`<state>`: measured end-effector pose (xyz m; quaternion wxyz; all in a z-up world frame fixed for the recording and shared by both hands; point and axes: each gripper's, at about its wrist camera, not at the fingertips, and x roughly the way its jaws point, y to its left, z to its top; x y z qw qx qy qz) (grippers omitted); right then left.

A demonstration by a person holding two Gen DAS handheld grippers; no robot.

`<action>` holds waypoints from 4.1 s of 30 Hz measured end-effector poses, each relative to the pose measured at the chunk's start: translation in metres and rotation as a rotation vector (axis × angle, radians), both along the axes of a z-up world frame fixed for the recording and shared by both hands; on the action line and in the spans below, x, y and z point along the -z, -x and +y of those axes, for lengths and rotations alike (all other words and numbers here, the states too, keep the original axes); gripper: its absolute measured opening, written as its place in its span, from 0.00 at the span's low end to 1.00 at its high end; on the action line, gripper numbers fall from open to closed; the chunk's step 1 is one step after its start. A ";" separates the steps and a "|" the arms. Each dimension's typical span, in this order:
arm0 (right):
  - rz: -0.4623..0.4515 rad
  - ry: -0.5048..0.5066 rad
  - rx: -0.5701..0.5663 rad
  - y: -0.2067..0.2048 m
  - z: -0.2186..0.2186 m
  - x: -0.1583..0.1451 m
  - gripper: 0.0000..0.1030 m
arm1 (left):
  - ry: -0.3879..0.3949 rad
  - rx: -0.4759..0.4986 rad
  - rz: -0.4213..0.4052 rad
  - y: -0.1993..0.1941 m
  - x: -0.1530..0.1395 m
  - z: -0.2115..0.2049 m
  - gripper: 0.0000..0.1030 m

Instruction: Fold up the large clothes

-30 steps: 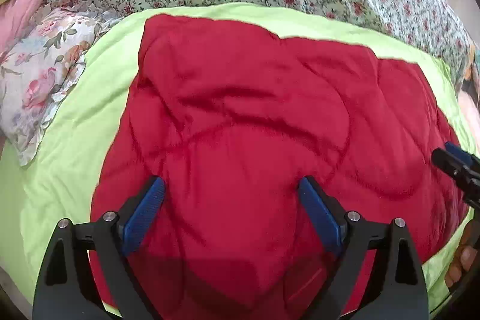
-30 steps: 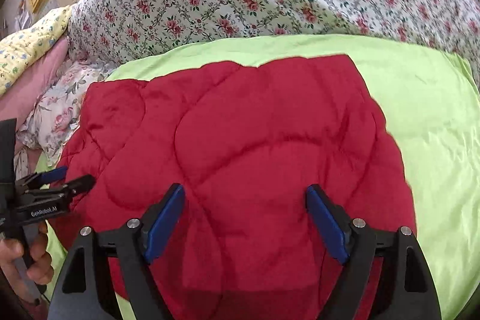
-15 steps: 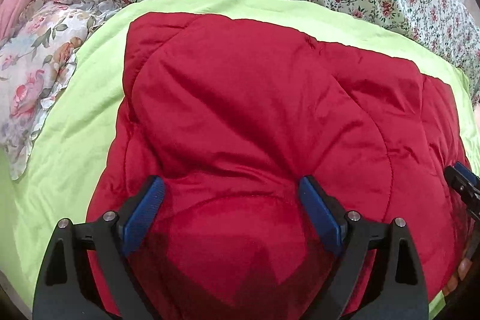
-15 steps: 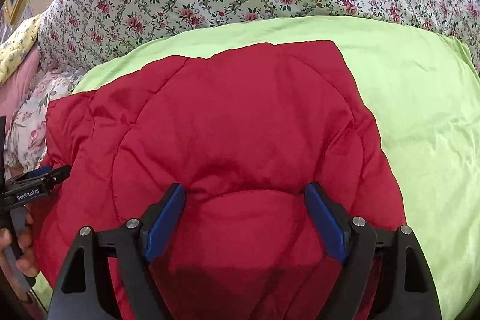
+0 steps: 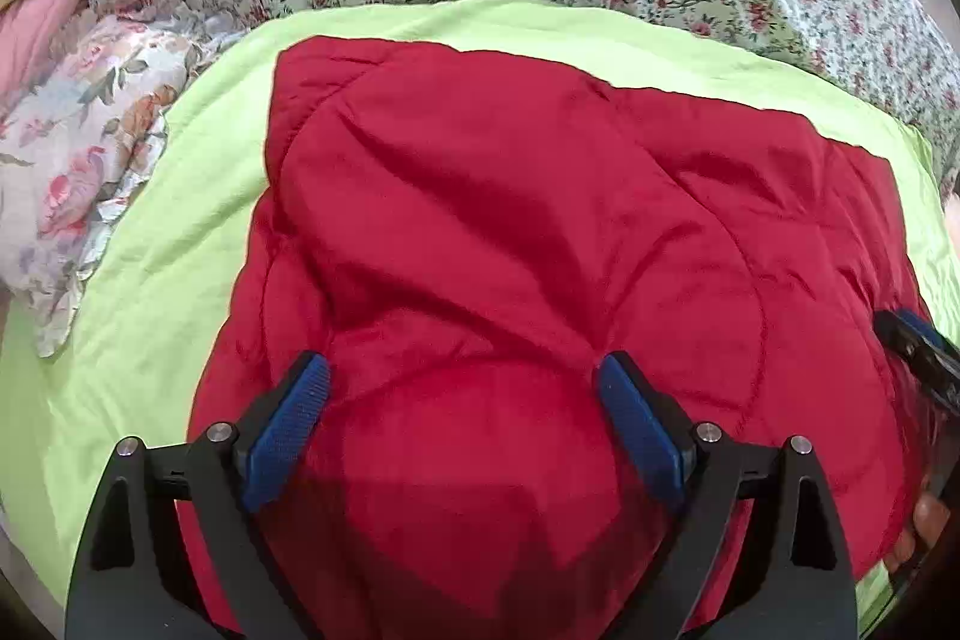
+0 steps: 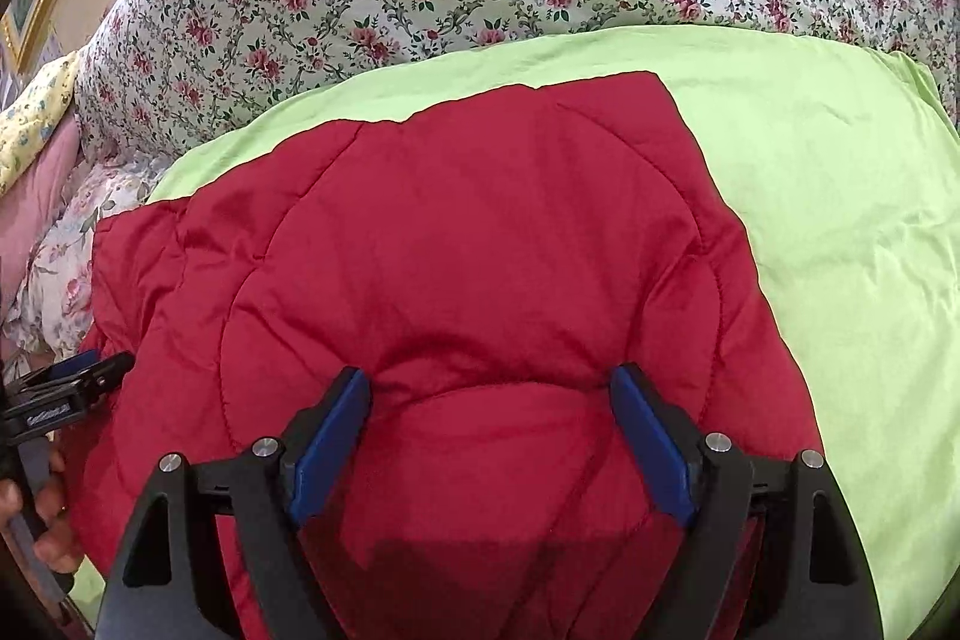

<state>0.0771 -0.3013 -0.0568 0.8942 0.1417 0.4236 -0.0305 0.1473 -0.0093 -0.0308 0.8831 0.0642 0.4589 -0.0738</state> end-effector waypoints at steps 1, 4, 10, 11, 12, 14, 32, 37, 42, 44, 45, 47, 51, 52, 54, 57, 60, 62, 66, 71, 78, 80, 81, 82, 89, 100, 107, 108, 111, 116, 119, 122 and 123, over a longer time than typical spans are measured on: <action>-0.001 0.001 0.002 0.001 0.000 0.000 0.82 | -0.003 0.006 -0.007 0.006 -0.002 0.000 0.90; -0.004 0.005 0.008 0.004 0.000 0.000 0.82 | 0.004 0.019 -0.018 0.025 -0.008 0.002 0.90; 0.001 0.022 0.020 0.011 0.000 0.000 0.82 | 0.035 0.046 -0.008 0.063 -0.016 0.009 0.90; 0.001 0.022 0.023 0.013 -0.001 0.000 0.82 | 0.036 0.051 -0.004 0.068 -0.015 0.009 0.90; 0.002 0.023 0.026 0.014 0.000 0.000 0.82 | 0.036 0.058 0.000 0.076 -0.014 0.010 0.90; 0.007 0.028 0.036 0.018 0.000 -0.002 0.82 | 0.033 0.066 0.006 0.085 -0.013 0.011 0.90; -0.039 0.106 -0.153 0.115 0.079 -0.036 0.82 | 0.045 0.108 0.011 0.132 -0.008 -0.001 0.90; 0.007 0.138 -0.094 0.113 0.067 -0.011 0.86 | 0.015 0.094 0.018 0.126 0.009 -0.003 0.94; 0.014 0.138 -0.063 0.111 0.057 -0.006 0.88 | 0.001 0.075 0.008 0.120 0.021 -0.005 0.99; 0.017 0.149 -0.055 0.112 0.060 -0.010 0.88 | -0.008 0.076 0.006 0.118 0.023 -0.006 1.00; 0.009 0.144 -0.053 0.115 0.062 -0.013 0.88 | -0.009 0.076 0.005 0.118 0.024 -0.005 1.00; -0.026 0.118 -0.065 0.122 0.065 -0.022 0.88 | -0.008 0.077 0.005 0.118 0.024 -0.005 1.00; -0.027 0.155 -0.108 0.117 0.081 -0.022 0.88 | -0.006 0.079 0.005 0.119 0.025 -0.006 1.00; -0.007 0.165 -0.105 0.112 0.081 -0.015 0.89 | -0.002 0.081 0.006 0.120 0.023 -0.005 1.00; 0.003 0.183 -0.101 0.108 0.079 -0.003 0.92 | 0.031 0.081 0.000 0.124 0.015 0.000 1.00; 0.006 0.176 -0.082 0.106 0.071 0.003 0.97 | 0.091 0.065 -0.015 0.126 0.005 0.010 0.98; 0.005 0.164 -0.077 0.106 0.068 0.004 0.97 | 0.093 0.044 -0.002 0.118 0.009 0.013 0.98; 0.001 0.169 -0.076 0.108 0.070 0.005 0.97 | 0.078 0.045 0.002 0.111 0.018 0.010 0.99; -0.006 0.173 -0.074 0.107 0.070 0.007 0.97 | 0.048 0.041 -0.018 0.106 0.025 0.004 1.00; -0.003 0.166 -0.069 0.106 0.069 0.007 0.98 | 0.043 0.042 -0.017 0.104 0.025 0.004 1.00; 0.002 0.133 -0.056 0.113 0.068 -0.004 0.97 | 0.016 0.036 -0.017 0.112 0.021 0.005 1.00; -0.004 0.111 -0.059 0.120 0.069 -0.011 0.96 | 0.003 0.034 -0.024 0.117 0.018 0.005 1.00; -0.005 0.103 -0.061 0.122 0.069 -0.013 0.97 | 0.003 0.034 -0.026 0.121 0.017 0.006 1.00; -0.008 0.097 -0.065 0.126 0.069 -0.016 0.97 | 0.006 0.033 -0.022 0.124 0.017 0.007 1.00; -0.010 0.077 -0.098 0.146 0.075 -0.030 0.98 | 0.038 0.015 0.015 0.137 0.018 0.020 1.00; 0.070 0.055 -0.174 0.173 0.091 -0.017 0.98 | -0.060 0.014 -0.024 0.171 0.012 0.028 1.00; 0.089 0.102 -0.209 0.192 0.100 -0.034 0.98 | -0.165 0.028 -0.089 0.197 -0.012 0.023 1.00; 0.081 0.110 -0.211 0.194 0.101 -0.039 0.98 | -0.165 0.033 -0.090 0.199 -0.015 0.022 1.00; 0.056 0.119 -0.219 0.198 0.105 -0.056 0.98 | -0.147 0.043 -0.087 0.202 -0.023 0.021 1.00; 0.003 0.139 -0.238 0.198 0.111 -0.078 0.98 | -0.134 0.037 -0.100 0.199 -0.031 0.018 1.00; -0.007 0.148 -0.241 0.191 0.111 -0.082 0.98 | -0.122 0.028 -0.094 0.192 -0.030 0.017 1.00; -0.005 0.152 -0.231 0.182 0.109 -0.080 0.98 | -0.124 0.023 -0.088 0.182 -0.028 0.015 1.00; 0.001 0.150 -0.225 0.177 0.108 -0.078 0.98 | -0.124 0.021 -0.087 0.180 -0.028 0.015 1.00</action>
